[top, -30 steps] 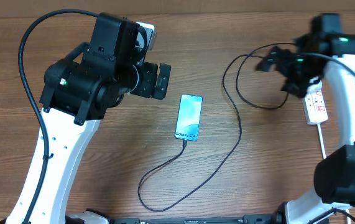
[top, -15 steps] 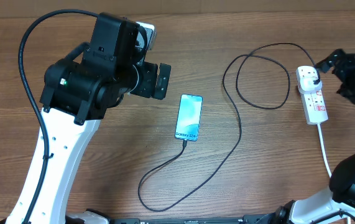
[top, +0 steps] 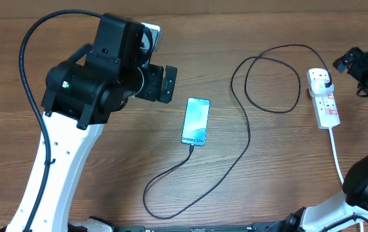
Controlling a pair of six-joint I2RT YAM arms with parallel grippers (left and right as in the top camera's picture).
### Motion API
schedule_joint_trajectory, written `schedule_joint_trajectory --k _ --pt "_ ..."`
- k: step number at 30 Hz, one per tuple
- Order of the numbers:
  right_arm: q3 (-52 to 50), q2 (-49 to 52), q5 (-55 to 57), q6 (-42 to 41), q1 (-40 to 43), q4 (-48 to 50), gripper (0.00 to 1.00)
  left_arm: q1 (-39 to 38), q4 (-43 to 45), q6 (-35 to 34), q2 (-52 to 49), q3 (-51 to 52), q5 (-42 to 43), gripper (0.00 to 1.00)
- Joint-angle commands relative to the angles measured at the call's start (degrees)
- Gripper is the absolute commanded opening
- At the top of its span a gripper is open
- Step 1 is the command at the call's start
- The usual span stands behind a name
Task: Plug charger to phone and switch on socket
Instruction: 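Move the right gripper over the white power strip's orange switch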
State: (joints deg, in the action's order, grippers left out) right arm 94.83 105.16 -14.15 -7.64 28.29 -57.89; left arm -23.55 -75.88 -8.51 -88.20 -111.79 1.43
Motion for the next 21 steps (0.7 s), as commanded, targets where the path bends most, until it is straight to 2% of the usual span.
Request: schedule_joint_trajectory --k 1,15,21 --pt "-1.9 2.6 1.3 0.7 -0.1 1.8 1.00 0.2 -0.1 1.2 -0.6 -0.2 -0.4 0.99" --pt "-2.6 13.8 -2.8 0.7 -0.1 5.6 1.00 0.2 -0.1 1.2 -0.6 -0.2 -0.4 0.99" --pt "-2.6 14.5 -5.5 3.4 -0.1 6.1 1.00 0.2 -0.1 1.2 -0.6 -0.2 -0.4 0.99"
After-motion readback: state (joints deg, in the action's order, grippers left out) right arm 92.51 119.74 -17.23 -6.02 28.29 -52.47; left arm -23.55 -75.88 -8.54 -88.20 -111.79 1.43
